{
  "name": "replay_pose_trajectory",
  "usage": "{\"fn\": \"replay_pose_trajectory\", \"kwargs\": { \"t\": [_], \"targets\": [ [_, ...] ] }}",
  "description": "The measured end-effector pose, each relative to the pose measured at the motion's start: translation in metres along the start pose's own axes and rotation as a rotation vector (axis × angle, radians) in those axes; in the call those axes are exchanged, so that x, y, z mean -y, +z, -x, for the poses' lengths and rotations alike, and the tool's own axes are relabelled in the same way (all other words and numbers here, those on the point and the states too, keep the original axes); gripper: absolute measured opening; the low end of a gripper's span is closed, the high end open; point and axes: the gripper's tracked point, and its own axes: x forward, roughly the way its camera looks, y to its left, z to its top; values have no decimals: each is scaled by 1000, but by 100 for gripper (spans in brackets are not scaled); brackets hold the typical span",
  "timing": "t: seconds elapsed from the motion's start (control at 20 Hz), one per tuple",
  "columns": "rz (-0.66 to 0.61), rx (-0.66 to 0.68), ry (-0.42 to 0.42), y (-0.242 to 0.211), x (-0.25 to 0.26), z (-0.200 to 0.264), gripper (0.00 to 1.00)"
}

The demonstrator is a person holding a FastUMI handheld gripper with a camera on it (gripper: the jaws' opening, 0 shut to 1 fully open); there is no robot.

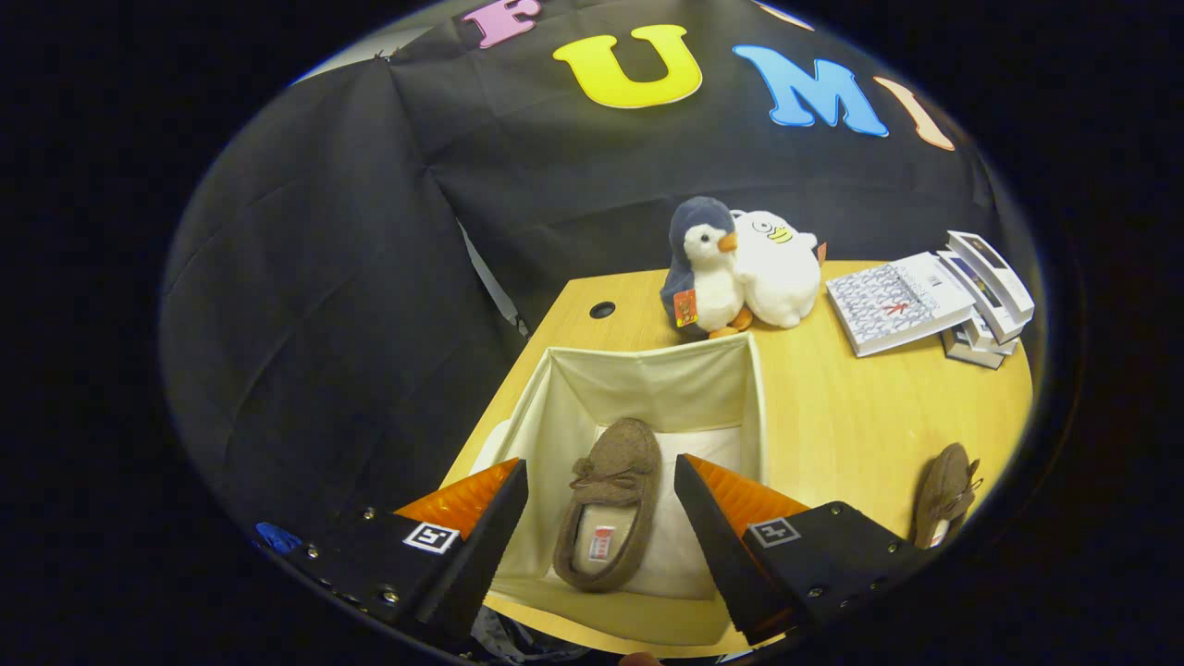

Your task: Open the storage box then place both shoes into the box .Put the left shoe in first, then the right shoe, with the right side of both shoes facing outward in a uniform manner.

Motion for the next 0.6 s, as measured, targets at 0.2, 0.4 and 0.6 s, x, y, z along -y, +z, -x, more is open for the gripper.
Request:
{"fn": "replay_pose_trajectory", "kwargs": {
  "t": [0.2,0.4,0.6],
  "targets": [
    [46,53,-42,11,34,32,98],
    [47,80,-85,14,70,60,98],
    [50,98,-149,12,112,80,98]
  ]
}}
